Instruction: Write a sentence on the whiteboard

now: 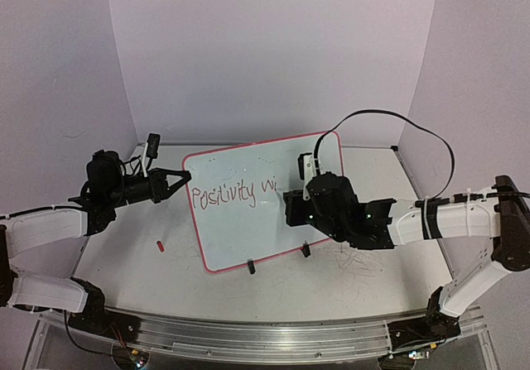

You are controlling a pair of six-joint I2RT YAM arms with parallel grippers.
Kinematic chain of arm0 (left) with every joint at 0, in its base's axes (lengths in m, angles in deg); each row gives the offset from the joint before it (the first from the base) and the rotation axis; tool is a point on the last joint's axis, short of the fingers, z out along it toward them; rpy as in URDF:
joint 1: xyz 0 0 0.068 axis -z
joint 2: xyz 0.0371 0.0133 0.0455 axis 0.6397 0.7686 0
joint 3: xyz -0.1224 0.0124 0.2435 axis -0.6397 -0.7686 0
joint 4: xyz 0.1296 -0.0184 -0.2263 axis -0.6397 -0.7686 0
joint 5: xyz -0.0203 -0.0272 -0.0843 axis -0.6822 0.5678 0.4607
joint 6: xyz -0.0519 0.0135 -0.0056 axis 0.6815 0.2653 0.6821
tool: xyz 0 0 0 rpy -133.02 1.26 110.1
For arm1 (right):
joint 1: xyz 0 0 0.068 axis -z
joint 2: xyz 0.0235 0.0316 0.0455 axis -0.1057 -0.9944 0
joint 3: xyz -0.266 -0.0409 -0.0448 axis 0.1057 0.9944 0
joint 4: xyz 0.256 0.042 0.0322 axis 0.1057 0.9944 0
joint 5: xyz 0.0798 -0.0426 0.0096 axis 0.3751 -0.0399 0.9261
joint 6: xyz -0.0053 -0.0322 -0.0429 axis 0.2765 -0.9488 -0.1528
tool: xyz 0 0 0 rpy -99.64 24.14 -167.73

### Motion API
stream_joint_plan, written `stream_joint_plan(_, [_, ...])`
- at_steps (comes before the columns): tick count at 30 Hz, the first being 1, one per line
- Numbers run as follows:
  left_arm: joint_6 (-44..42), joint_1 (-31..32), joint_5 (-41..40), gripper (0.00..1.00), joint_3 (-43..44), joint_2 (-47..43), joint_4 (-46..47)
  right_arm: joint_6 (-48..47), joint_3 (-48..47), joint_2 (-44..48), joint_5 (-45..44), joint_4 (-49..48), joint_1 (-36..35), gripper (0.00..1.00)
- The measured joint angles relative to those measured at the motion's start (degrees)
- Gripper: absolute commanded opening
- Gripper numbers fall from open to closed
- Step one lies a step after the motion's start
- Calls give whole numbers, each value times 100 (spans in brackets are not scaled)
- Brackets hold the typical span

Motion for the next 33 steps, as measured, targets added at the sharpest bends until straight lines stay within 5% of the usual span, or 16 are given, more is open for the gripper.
stream_joint_plan(33, [-7, 0, 0, 0, 0, 0, 4, -344, 290, 491, -120, -47, 10, 0])
